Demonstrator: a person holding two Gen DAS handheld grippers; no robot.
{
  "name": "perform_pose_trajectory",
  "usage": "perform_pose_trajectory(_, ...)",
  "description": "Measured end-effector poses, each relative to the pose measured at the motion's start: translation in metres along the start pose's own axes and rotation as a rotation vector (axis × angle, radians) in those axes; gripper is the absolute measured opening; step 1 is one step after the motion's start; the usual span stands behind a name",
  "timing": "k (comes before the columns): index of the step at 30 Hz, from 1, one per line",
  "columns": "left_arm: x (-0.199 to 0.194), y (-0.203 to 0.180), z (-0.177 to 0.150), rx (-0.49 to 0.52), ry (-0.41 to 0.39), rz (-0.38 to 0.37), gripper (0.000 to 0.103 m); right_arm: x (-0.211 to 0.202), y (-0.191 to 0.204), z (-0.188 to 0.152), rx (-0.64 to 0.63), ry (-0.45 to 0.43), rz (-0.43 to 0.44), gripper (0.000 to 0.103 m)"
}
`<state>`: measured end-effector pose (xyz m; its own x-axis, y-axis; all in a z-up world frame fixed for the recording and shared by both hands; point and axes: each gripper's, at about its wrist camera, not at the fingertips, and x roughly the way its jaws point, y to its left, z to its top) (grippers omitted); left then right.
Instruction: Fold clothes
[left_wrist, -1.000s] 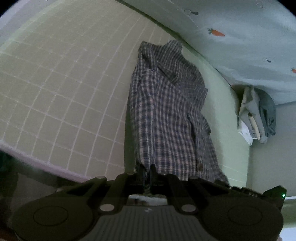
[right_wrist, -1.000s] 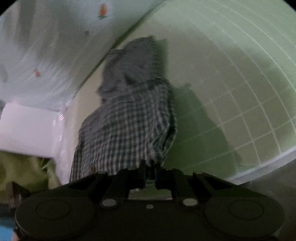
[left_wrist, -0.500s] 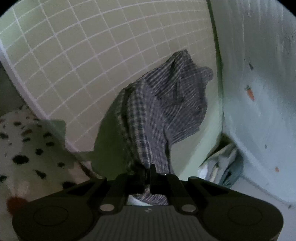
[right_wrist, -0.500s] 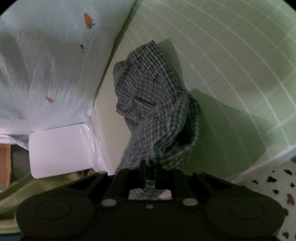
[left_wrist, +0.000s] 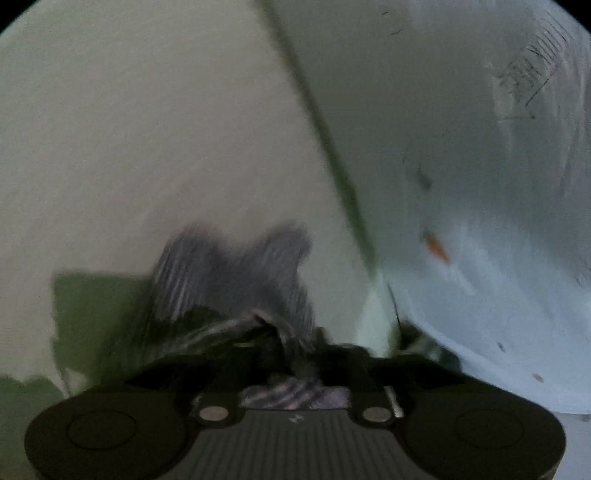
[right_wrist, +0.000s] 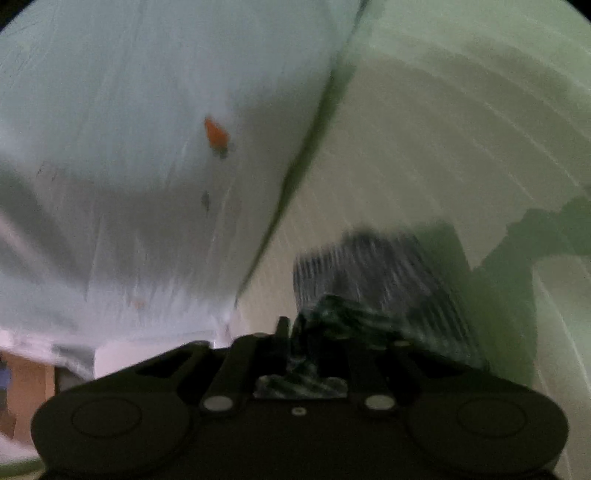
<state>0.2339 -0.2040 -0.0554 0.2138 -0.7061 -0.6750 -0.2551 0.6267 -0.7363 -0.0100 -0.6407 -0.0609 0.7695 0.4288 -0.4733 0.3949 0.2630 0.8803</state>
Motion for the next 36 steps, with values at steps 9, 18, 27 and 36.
perform_pose_trajectory(9,0.056,-0.014,-0.001,0.436,-0.026,0.349,0.086,0.046,0.029,0.004,-0.525,-0.16,-0.363,0.098)
perform_pose_trajectory(18,0.096,0.013,-0.028,0.598,0.025,0.534,0.086,0.121,0.041,-0.001,-0.746,-0.081,-0.655,0.098)
perform_pose_trajectory(27,0.098,0.015,-0.037,0.713,0.023,0.517,0.089,0.115,0.026,-0.018,-0.652,-0.076,-0.517,0.099)
perform_pose_trajectory(36,0.103,0.034,-0.047,0.615,0.072,0.403,0.094,0.101,-0.009,-0.051,-0.584,-0.083,-0.51,0.103)
